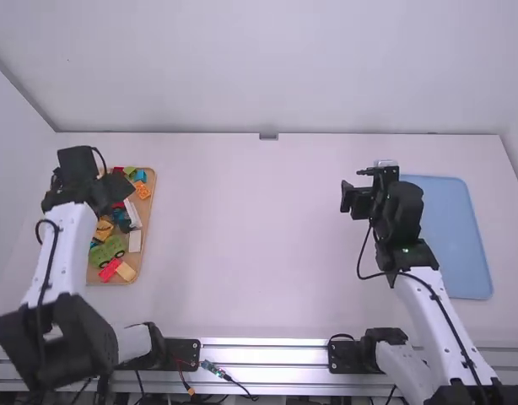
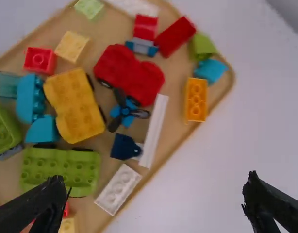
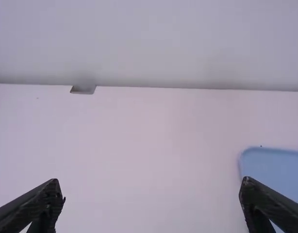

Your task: Assemble lego blocks to make yellow taxi

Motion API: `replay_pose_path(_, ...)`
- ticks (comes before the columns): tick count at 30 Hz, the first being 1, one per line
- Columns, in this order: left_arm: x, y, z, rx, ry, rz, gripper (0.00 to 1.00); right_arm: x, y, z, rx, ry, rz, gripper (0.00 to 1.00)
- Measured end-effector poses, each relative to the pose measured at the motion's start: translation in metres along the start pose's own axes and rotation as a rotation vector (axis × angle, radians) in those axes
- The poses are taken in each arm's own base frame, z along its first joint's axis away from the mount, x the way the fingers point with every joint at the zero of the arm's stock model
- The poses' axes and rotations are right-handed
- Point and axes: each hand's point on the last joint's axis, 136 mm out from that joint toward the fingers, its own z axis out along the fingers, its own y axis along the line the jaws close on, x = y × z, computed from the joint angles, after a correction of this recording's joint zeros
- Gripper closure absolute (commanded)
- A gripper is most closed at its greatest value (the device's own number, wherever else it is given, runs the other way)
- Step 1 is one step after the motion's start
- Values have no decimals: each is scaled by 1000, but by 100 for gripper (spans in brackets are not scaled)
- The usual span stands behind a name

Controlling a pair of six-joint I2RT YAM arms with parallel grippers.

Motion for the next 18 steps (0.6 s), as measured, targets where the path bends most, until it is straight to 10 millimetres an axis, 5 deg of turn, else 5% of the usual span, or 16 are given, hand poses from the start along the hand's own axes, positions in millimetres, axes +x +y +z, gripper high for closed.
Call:
replay_pose_path(9,-22,41,82,-166,217,-136,1,2,0,7,-4,19,1,1)
replay_pose_path(15,-15,63,108,-208,270,-191,0,0,1,7,-5,16,3,1)
replay_pose_path(18,-19,68,116,-200,261,-216,10,0,0,7,-4,15,3,1)
